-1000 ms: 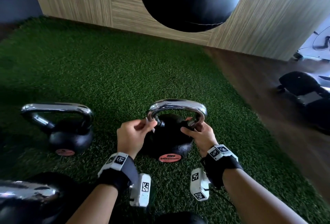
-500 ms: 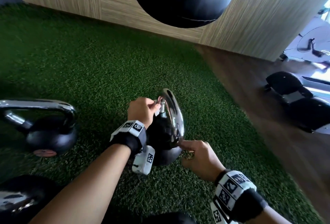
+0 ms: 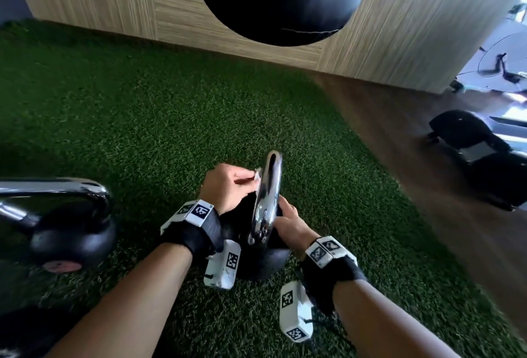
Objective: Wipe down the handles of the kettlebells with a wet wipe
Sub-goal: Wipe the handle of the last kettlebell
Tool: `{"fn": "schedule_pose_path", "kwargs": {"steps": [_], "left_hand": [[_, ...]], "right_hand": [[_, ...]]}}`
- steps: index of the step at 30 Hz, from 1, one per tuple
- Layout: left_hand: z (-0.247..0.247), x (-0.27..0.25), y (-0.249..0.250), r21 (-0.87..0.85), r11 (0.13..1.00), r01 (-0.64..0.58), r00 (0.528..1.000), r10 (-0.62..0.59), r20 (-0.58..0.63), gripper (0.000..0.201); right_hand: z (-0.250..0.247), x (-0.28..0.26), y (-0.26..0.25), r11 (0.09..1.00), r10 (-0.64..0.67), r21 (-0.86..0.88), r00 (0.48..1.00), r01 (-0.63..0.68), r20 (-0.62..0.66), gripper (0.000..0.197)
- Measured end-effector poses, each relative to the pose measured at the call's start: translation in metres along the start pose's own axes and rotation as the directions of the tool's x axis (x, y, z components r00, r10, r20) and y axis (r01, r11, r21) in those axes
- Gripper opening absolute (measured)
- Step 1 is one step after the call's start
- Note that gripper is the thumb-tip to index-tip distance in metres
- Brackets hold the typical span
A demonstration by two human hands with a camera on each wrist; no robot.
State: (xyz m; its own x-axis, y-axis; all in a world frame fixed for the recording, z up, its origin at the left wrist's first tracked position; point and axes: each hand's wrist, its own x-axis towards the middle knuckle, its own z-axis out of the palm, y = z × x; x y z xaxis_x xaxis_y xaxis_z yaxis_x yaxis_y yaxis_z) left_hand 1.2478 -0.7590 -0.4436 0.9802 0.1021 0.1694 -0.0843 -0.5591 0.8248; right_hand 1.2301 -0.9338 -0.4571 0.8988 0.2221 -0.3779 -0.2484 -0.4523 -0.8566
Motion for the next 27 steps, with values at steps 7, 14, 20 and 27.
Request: {"fn": "schedule_pose_path", "kwargs": {"steps": [7,14,20,27], "left_hand": [[-0.008,0.009,0.023,-0.229,0.971,-0.063,0.996,0.047,-0.078,0.021],[-0.021,0.015,0.032,-0.232,0.972,-0.036,0.998,0.046,0.039,0.030],[-0.047,-0.013,0.040,-0.239,0.961,-0.136,0.981,0.164,0.105,0.031],[-0.062,-0.027,0.055,-0.145,0.972,-0.185,0.972,0.202,0.117,0.031]], "right_hand": [[0.000,0.002,0.007,0.999,0.017,0.042,0.999,-0.016,-0.028,0.101],[0.002,0.004,0.011,0.997,0.002,0.079,0.997,0.004,-0.072,0.111],[0.005,0.014,0.021,0.994,-0.003,0.107,0.994,0.015,-0.112,0.101],[0.008,0.031,0.037,0.993,-0.026,0.112,0.994,0.038,-0.103,0.089]]}}
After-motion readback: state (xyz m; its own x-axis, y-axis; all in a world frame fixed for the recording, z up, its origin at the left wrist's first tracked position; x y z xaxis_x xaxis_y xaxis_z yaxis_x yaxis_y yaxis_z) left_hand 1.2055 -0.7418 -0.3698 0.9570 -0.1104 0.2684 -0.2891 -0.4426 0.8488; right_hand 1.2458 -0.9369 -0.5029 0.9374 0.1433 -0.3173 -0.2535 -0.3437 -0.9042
